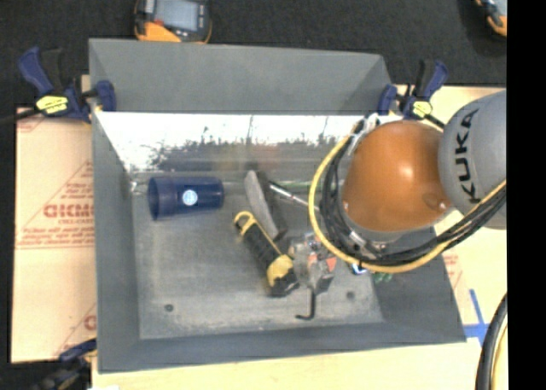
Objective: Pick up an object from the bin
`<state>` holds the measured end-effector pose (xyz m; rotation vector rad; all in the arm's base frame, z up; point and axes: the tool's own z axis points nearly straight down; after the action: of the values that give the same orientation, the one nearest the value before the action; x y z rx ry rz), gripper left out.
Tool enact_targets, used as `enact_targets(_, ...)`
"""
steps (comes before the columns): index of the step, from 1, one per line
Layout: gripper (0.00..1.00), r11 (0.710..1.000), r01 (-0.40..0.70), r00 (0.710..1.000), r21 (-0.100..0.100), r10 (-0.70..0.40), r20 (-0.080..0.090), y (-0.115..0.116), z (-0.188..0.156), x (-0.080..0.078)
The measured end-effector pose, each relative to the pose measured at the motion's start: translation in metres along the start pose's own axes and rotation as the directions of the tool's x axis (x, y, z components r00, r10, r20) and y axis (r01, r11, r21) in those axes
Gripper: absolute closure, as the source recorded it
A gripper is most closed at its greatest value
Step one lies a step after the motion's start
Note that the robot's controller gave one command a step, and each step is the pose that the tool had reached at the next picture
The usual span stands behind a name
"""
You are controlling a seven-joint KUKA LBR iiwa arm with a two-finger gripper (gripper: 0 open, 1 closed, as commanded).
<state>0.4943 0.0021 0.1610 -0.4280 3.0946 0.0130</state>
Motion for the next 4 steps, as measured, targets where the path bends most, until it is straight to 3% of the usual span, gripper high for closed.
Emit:
enact_targets(1,1.00,0.999,0.045,0.999,0.001,-0.045,0.006,-0.007,0.022,-0.067)
enact_targets(2,1.00,1.000,-0.020,1.000,0.002,0.020,0.006,-0.007,0.022,-0.042)
enact_targets(3,0.00,1.000,0.005,1.000,0.005,-0.005,-0.007,-0.013,0.084,-0.117)
enact_targets(4,0.00,1.000,0.000,1.000,0.004,0.000,-0.002,-0.013,0.083,-0.116)
